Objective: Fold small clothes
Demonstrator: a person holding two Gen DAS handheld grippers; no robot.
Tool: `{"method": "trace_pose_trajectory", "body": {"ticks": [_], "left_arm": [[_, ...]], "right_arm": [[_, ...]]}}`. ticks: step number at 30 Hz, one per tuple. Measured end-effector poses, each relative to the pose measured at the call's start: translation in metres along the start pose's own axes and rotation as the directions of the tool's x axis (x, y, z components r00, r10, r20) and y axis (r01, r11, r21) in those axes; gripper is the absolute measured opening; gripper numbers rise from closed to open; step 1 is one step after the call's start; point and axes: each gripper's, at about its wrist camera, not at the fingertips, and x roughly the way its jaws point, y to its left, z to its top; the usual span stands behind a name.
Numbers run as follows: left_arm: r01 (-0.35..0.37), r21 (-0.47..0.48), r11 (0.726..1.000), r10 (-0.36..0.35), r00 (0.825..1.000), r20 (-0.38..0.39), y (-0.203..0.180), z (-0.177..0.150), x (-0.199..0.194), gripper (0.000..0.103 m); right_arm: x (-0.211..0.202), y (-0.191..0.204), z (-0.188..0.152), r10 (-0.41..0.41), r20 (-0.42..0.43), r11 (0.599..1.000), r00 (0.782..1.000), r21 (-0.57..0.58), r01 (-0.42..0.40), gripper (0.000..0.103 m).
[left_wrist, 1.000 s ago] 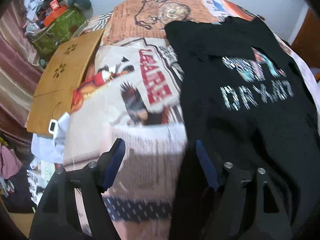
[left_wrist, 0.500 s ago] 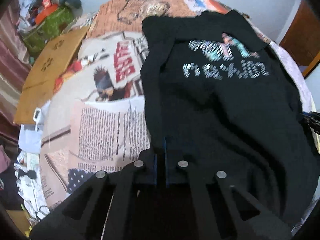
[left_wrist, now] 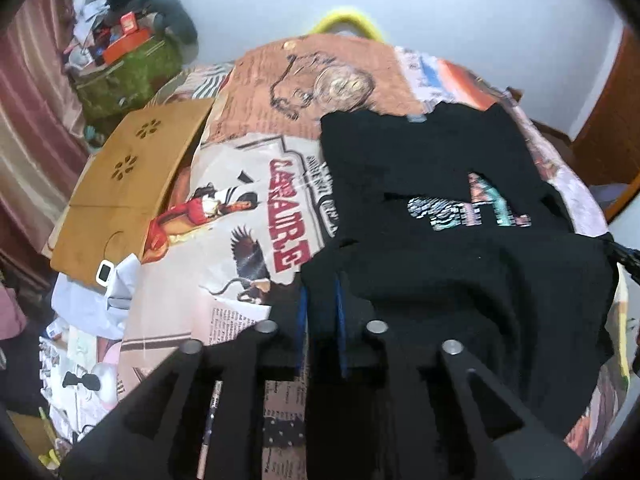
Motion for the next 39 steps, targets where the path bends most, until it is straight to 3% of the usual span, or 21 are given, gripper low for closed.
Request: {"method": "trace_pose_trajectory", "body": {"ticks": [2, 4, 6, 13, 18, 20, 23, 25, 26, 28, 29, 30, 34, 39], "left_arm": [[-0.015, 0.000, 1.000, 0.015, 1.000, -0.026, 0.000, -0.004, 0.006, 0.035], [0.004, 0.011, 1.000, -0.004, 1.000, -0.030, 0.001, -0.014, 0.004, 0.058], [0.010, 0.024, 1.000, -0.009, 0.999, -0.030, 0.001, -0.025, 0.001, 0.064], [0.041, -0.010, 0.999, -0.042, 0.991, -0.128, 0.014, -0.081, 0.001, 0.064], [0.106, -0.094, 0.990, -0.123, 0.971, -0.203, 0.025, -0.119, 0.010, 0.064], [0.126, -0.118, 0.985, -0.147, 0.970, -0.193, 0.026, -0.128, 0.009, 0.064], [0.162, -0.131, 0.978, -0.183, 0.969, -0.168, 0.023, -0.135, 0.001, 0.050], [0.186, -0.127, 0.974, -0.205, 0.966, -0.159, 0.018, -0.139, -0.004, 0.031], [0.192, -0.121, 0.974, -0.210, 0.965, -0.157, 0.015, -0.140, -0.006, 0.027], [0.198, -0.105, 0.975, -0.212, 0.965, -0.154, 0.009, -0.140, -0.009, 0.010], [0.196, -0.100, 0.976, -0.210, 0.966, -0.153, 0.007, -0.139, -0.010, 0.009], [0.190, -0.095, 0.977, -0.202, 0.967, -0.152, 0.005, -0.138, -0.011, 0.007], [0.167, -0.067, 0.984, -0.174, 0.979, -0.107, 0.002, -0.129, -0.023, 0.005], [0.196, -0.073, 0.978, -0.196, 0.981, 0.016, 0.005, -0.102, -0.063, 0.005]], "right_arm": [[0.001, 0.000, -0.002, -0.026, -0.020, 1.000, 0.999, 0.006, 0.026, 0.024], [-0.005, -0.004, -0.008, -0.019, -0.024, 1.000, 1.000, 0.008, 0.019, 0.039], [-0.015, -0.008, -0.017, -0.020, -0.018, 1.000, 1.000, 0.014, 0.020, 0.047], [-0.029, -0.022, -0.058, -0.006, -0.087, 0.999, 0.996, 0.046, 0.010, 0.048], [-0.025, -0.023, -0.090, 0.020, -0.168, 0.998, 0.986, 0.059, -0.010, 0.048], [-0.022, -0.023, -0.101, 0.031, -0.190, 0.998, 0.981, 0.065, -0.019, 0.048], [-0.022, -0.020, -0.108, 0.020, -0.173, 0.999, 0.985, 0.051, -0.012, 0.049], [-0.023, -0.016, -0.110, 0.026, -0.168, 0.999, 0.985, 0.045, -0.018, 0.048], [-0.023, -0.013, -0.111, 0.027, -0.167, 0.999, 0.986, 0.034, -0.022, 0.046], [-0.023, -0.005, -0.112, 0.026, -0.161, 1.000, 0.987, -0.004, -0.027, 0.029], [-0.023, -0.003, -0.112, 0.031, -0.160, 0.999, 0.987, -0.012, -0.034, 0.022], [-0.023, -0.002, -0.111, 0.041, -0.159, 0.999, 0.986, -0.011, -0.043, 0.007], [-0.027, 0.002, -0.105, 0.071, -0.141, 0.997, 0.987, -0.009, -0.073, 0.007], [-0.049, 0.005, -0.083, 0.107, -0.041, 0.994, 0.993, 0.000, -0.107, 0.006]]}}
